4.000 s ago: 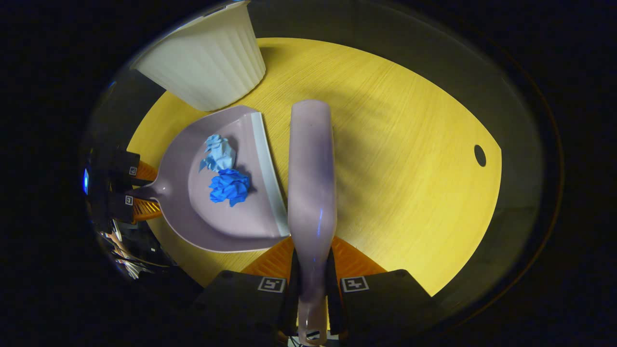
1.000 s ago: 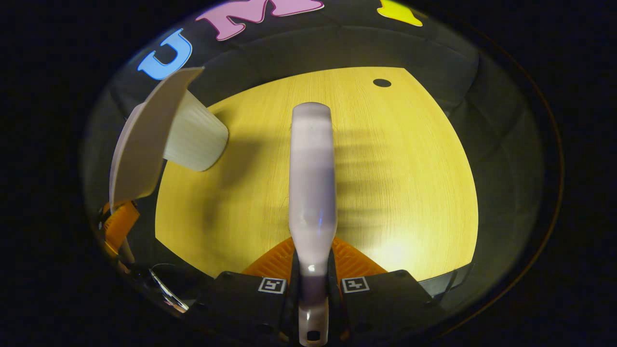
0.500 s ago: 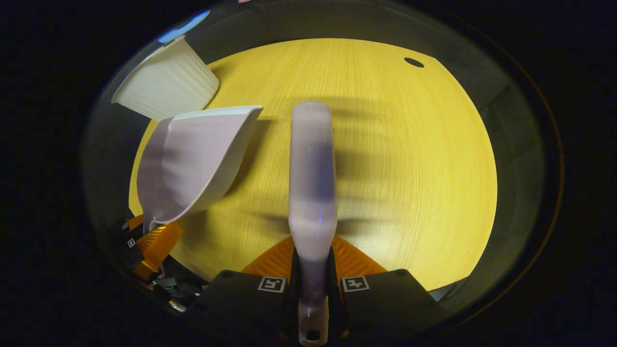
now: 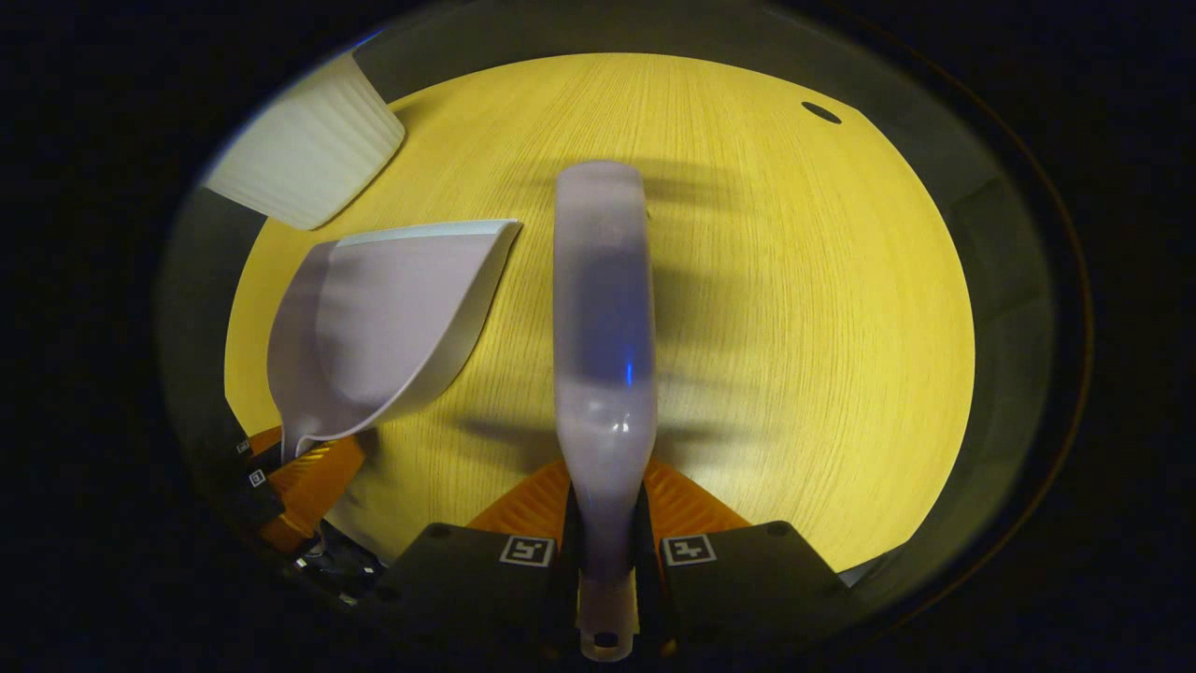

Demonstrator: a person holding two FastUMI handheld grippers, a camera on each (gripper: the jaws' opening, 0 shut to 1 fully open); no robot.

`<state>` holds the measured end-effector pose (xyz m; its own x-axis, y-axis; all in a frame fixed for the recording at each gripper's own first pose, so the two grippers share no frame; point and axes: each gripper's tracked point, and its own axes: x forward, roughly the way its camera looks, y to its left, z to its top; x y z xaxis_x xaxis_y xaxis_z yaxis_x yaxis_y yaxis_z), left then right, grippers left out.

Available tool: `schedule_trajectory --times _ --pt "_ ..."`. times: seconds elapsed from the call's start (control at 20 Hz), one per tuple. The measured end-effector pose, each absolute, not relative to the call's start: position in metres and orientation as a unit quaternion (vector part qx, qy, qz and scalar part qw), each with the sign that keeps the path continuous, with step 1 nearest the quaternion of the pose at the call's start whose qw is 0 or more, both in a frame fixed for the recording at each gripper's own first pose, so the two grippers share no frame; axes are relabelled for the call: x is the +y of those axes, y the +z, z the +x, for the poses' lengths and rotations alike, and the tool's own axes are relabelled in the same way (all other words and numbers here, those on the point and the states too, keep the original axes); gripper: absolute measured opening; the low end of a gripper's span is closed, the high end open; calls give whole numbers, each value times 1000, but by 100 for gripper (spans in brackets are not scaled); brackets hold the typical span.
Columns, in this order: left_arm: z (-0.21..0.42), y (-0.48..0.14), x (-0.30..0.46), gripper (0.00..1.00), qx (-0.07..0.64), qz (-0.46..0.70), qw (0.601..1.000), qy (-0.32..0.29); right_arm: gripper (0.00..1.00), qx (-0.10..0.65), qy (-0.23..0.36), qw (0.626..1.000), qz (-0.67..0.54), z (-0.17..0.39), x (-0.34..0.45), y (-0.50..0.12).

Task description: Pick up the small broom and dustpan from the desktop, sweep the trash into the dustpan with the broom, and then empty the trash into the garbage bin.

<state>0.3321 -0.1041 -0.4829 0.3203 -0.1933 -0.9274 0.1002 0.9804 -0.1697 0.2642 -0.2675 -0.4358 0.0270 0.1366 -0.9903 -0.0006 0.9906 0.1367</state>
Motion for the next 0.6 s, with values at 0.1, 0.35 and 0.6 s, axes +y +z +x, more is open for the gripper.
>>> schedule_trajectory --times 0.1,0.35,0.6 --pt "328 -482 -107 30 577 -39 811 -90 28 703 40 708 56 259 -265 -434" --pt "331 -484 -107 54 576 -24 811 -94 33 707 41 704 57 255 -266 -431" --pt "335 -467 -98 76 547 -3 833 -85 100 668 40 740 64 258 -272 -398"
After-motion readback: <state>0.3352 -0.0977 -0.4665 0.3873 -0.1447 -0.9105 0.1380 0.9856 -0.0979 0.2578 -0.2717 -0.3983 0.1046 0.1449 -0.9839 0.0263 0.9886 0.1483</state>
